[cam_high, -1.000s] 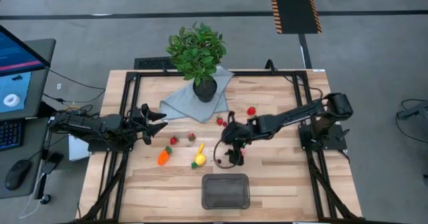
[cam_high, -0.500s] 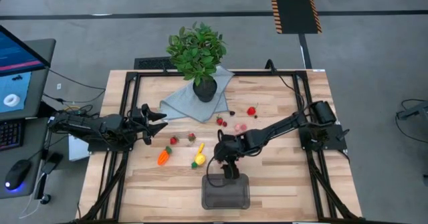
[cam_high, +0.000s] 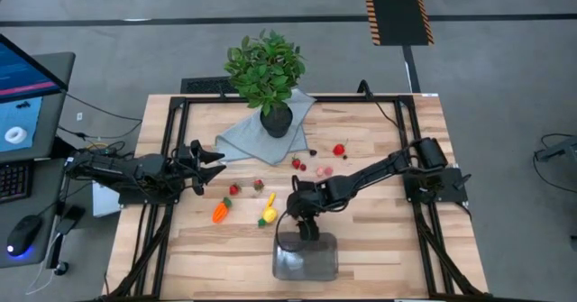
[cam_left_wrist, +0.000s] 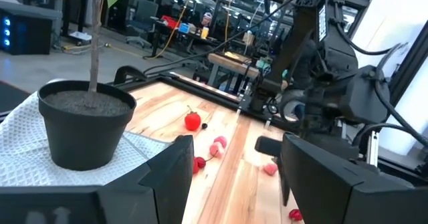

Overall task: Pick and placing Produce into tupperware
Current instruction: Put the red cherry into the black bin

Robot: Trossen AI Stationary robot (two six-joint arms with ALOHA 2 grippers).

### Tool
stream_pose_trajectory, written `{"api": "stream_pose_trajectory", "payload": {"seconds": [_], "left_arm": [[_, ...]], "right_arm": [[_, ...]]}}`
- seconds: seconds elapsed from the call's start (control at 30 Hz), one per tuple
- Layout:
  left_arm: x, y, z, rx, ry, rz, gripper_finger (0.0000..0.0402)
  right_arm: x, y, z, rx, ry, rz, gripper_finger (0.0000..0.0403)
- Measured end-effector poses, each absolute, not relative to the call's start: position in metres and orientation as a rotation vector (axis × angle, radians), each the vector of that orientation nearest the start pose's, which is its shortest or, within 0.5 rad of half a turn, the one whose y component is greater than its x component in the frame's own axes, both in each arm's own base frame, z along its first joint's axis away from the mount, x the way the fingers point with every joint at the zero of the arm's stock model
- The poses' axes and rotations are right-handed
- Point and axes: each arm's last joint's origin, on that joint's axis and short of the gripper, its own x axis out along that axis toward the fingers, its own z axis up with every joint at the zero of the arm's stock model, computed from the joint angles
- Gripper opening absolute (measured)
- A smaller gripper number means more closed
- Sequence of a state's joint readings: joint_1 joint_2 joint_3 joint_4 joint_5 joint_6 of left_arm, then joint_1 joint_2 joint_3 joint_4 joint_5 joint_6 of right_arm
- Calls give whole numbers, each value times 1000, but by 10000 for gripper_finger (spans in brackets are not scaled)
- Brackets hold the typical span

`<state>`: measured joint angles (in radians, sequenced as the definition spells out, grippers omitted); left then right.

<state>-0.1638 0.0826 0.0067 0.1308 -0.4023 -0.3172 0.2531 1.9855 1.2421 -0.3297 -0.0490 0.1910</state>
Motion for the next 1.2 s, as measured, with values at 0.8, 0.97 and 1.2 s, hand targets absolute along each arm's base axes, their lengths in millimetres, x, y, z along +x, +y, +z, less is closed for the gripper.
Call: {"api": "stream_pose_trajectory", "payload": {"seconds": [0.8, 0.97, 1.2], "left_arm": [[101, -5, 171, -333, -86, 233, 213], [101, -5, 171, -336, -87, 233, 213], [101, -5, 171, -342, -87, 233, 213]], "right_arm": [[391, 113, 154, 55, 1119, 202, 281], [393, 115, 159, 46, 1113, 222, 281], [395, 101, 161, 71, 1153, 301, 281]]}}
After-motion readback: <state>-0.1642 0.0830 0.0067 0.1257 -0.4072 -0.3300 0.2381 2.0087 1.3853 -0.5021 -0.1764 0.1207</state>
